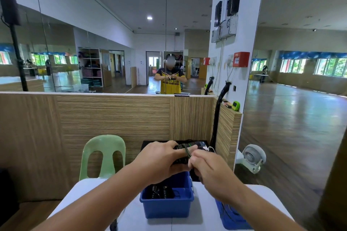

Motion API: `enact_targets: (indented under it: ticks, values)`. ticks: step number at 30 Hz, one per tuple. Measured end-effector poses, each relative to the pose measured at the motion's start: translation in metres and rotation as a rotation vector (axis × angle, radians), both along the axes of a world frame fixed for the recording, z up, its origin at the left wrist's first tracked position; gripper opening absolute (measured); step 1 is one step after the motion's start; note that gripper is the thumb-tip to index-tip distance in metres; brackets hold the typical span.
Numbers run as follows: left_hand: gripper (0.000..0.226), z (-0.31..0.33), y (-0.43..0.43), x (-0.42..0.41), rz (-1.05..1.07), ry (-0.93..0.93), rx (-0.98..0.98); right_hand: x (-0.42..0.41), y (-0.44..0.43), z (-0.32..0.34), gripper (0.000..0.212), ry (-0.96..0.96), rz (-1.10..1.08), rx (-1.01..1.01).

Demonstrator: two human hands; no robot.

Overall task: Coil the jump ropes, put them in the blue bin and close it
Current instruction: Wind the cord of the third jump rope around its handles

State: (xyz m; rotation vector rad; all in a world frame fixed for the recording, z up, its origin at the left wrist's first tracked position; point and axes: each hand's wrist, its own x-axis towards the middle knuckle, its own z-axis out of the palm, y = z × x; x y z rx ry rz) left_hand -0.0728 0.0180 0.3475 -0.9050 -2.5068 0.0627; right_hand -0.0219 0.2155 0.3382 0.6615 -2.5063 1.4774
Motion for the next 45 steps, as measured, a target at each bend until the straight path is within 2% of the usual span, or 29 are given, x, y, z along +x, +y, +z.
enact_targets:
  ticks: [2,9,14,22,25,29,31,32,33,36,38,41,45]
  values:
    - [0.066,-0.001,-0.002,0.001,-0.004,-0.033,0.02,0.004,0.0,-0.015,0.03,0.0,0.007,-0.073]
    - [0.064,0.0,-0.005,0.004,-0.055,-0.096,0.161,0.018,0.001,-0.042,0.035,-0.079,0.047,-0.263]
    - [0.061,0.003,-0.001,0.01,-0.089,-0.117,0.275,0.017,0.005,-0.061,0.036,-0.122,0.07,-0.279]
    - [0.055,0.004,0.004,0.025,-0.144,-0.179,0.325,-0.004,0.037,-0.079,0.038,-0.059,0.003,-0.043]
    - [0.054,0.004,0.009,0.028,-0.15,-0.184,0.367,-0.006,0.037,-0.078,0.034,0.103,-0.01,0.083]
    - [0.054,0.01,0.014,0.044,-0.192,-0.197,0.307,-0.015,0.044,-0.062,0.043,0.072,-0.018,0.182]
    - [0.055,0.013,0.015,0.052,-0.21,-0.225,0.267,-0.018,0.048,-0.039,0.031,0.011,-0.031,0.208]
    - [0.057,0.014,0.015,0.056,-0.215,-0.25,0.251,-0.022,0.051,-0.029,0.032,-0.035,-0.004,0.232]
    - [0.058,0.014,0.015,0.058,-0.218,-0.266,0.229,-0.027,0.053,-0.019,0.033,-0.076,0.007,0.296]
    - [0.058,0.014,0.015,0.065,-0.22,-0.297,0.16,-0.046,0.063,0.003,0.016,-0.108,0.049,0.522]
    - [0.054,0.009,0.013,0.068,-0.209,-0.355,0.13,-0.055,0.062,0.019,0.015,-0.1,0.075,0.64]
    - [0.048,0.001,0.012,0.074,-0.177,-0.457,0.147,-0.056,0.053,0.048,0.041,-0.028,0.094,0.867]
    - [0.049,-0.007,0.017,0.076,-0.13,-0.475,0.148,-0.052,0.044,0.072,0.048,0.022,0.068,0.895]
